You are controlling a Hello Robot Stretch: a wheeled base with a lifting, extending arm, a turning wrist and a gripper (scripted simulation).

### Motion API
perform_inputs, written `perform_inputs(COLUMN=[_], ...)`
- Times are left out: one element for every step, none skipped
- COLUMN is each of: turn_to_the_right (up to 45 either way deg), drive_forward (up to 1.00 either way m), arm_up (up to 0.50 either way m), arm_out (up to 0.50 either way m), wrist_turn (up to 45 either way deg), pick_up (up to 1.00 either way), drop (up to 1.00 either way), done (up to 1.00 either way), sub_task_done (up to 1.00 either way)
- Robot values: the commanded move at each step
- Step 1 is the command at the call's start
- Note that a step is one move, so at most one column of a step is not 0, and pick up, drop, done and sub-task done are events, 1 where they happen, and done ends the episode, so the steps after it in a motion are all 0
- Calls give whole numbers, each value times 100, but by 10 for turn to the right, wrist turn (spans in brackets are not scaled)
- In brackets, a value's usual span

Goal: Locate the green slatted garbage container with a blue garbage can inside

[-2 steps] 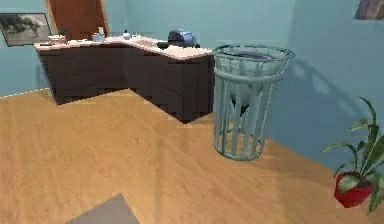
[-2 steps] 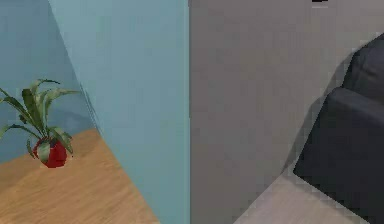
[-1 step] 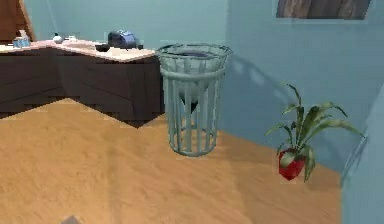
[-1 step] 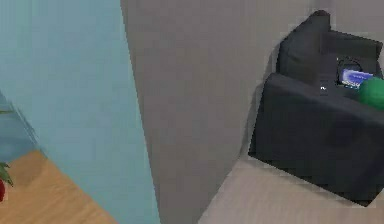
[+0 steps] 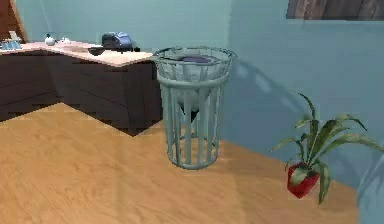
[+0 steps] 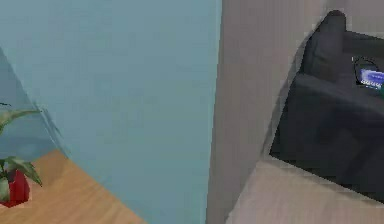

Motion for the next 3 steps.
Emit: perform_inputs(turn_to_the_right=[240, 0, -360], drive_forward=[0, 70, 0], arm_up=[0, 0, 0], arm_out=[0, 0, 0], wrist_turn=[0, 0, 0], pick_up=[0, 0, 0], drop=[0, 0, 0], done=[0, 0, 0], sub_task_done=[0, 0, 0])
